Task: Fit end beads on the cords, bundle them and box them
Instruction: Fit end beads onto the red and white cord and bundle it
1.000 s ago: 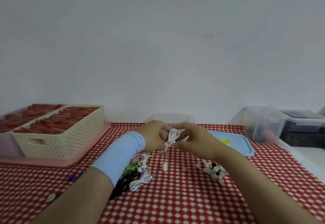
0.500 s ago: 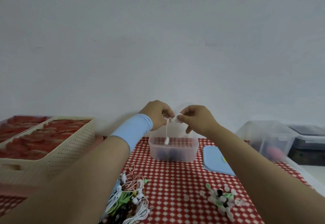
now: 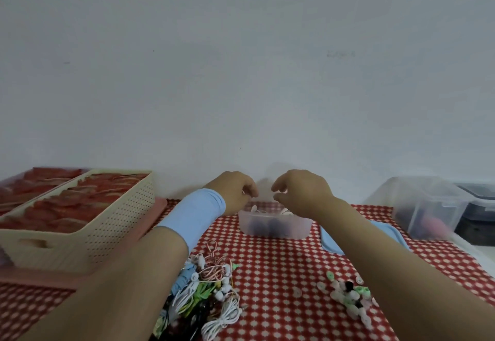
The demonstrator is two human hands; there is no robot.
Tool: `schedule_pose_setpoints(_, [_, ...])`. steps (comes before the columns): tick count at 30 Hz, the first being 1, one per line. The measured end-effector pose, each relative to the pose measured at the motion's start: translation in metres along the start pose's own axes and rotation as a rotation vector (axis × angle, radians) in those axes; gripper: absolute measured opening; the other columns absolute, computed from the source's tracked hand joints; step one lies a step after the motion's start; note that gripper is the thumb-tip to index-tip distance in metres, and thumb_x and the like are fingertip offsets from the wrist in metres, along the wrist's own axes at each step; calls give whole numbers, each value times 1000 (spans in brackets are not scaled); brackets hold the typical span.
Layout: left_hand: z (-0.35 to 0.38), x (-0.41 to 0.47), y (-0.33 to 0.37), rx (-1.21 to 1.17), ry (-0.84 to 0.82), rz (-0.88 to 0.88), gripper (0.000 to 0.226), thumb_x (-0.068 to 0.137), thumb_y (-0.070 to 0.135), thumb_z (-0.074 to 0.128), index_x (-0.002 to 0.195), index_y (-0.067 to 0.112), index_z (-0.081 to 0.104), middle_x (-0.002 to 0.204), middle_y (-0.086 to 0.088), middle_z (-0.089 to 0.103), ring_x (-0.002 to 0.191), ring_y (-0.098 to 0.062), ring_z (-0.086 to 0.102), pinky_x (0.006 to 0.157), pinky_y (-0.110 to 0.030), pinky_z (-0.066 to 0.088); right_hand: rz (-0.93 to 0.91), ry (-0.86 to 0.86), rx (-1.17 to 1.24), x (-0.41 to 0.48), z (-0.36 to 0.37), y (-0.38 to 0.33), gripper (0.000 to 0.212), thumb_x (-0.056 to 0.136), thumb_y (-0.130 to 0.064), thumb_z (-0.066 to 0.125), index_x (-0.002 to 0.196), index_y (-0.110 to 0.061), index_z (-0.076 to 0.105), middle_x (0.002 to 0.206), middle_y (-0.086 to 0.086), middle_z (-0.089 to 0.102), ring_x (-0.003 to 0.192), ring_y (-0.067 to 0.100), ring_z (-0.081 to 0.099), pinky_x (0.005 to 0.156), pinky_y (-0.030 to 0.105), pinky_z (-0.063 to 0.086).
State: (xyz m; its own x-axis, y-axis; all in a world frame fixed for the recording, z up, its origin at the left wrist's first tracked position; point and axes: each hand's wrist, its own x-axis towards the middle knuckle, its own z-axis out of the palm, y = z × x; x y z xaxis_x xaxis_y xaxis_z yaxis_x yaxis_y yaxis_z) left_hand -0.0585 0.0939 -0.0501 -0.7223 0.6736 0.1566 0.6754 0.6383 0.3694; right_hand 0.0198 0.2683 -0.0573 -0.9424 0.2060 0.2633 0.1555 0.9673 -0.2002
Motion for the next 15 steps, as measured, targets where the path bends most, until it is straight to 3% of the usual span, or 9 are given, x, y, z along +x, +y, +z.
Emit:
schedule_pose_setpoints(3, [-10,-20,-1,20,0,-27,20,93,17,56,100,28,71,109,7,67,96,-11,61,88,-24,46,-80,-32,181,-11,-8,-26,18,96,-26,64,107,-30,77,110,-13,73,97,9,65,83,28,53])
schedule_pose_setpoints(9, [-20,-65,-15,179,-311,-154,22,87,32,64,105,22,74,110,1,69,100,-23,64,87,-34,51,-262,-400,204,-40,4,-75,19,87,-36,71,103,-31,80,100,-11,77,92,11,70,91,40,58])
schedule_pose_setpoints(12, [-20,-87,-24,194,-368,-169,24,86,38,67,103,21,72,104,0,70,95,-20,64,84,-33,49,-301,-531,208,-55,11,-92,36,85,-47,75,117,-29,74,105,-13,72,96,11,66,93,34,52])
schedule_pose_setpoints(15, [-21,-102,-30,121,-341,-170,15,88,37,67,100,31,72,103,10,69,92,-10,63,92,-31,48,-328,-497,192,-59,20,-96,35,84,-37,80,116,-27,75,100,-11,74,85,4,63,82,24,47])
